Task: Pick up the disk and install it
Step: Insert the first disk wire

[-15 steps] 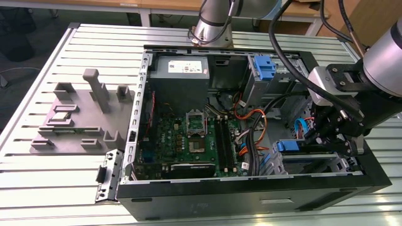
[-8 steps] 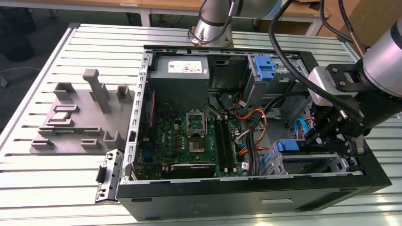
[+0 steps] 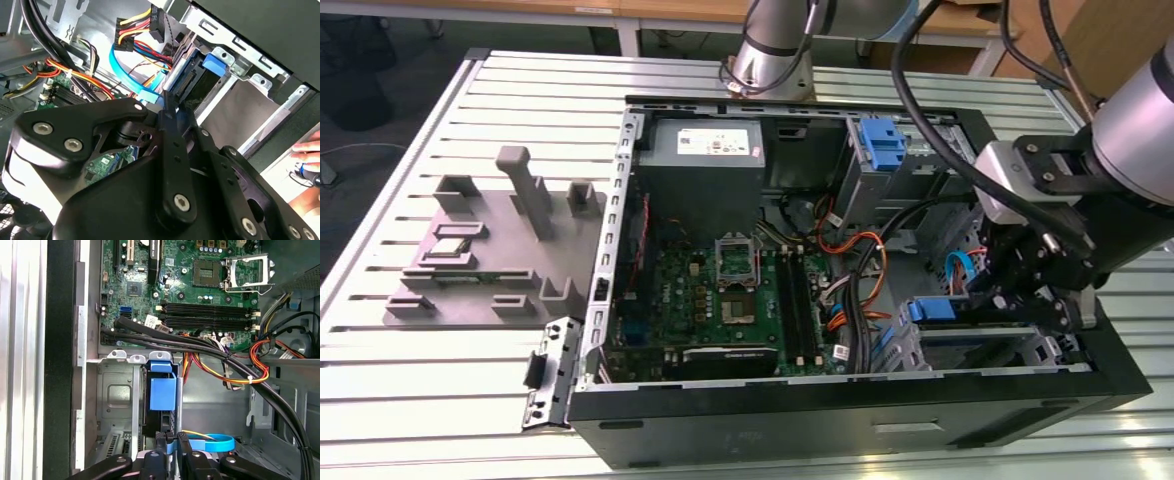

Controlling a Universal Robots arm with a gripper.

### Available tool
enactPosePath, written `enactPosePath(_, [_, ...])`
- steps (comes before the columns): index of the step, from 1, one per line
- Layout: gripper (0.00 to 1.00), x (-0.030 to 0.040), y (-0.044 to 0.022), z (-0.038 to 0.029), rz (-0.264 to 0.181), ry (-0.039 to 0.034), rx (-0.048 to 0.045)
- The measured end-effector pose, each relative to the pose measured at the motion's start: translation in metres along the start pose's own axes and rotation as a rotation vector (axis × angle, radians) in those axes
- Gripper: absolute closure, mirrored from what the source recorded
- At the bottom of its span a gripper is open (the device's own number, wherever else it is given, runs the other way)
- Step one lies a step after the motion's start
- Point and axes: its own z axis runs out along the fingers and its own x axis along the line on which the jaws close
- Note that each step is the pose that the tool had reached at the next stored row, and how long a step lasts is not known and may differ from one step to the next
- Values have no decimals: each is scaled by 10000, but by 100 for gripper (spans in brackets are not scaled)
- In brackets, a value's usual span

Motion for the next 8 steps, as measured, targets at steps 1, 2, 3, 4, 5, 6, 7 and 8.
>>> enactPosePath(1, [76, -3, -1, -26, -1, -1, 0])
enactPosePath(2, [76, -6, -1, -55, 0, 0, 0])
enactPosePath(3, [76, -8, -1, -84, 0, 0, 0])
enactPosePath(4, [76, -10, -1, -110, 0, -1, 0])
enactPosePath(5, [76, -13, -1, -136, 0, 0, 0])
enactPosePath(6, [76, -16, -2, -160, 0, -1, 0])
enactPosePath(7, [76, -18, -2, -181, 0, -1, 0])
enactPosePath(8, [76, -19, -2, -196, 0, 1, 0])
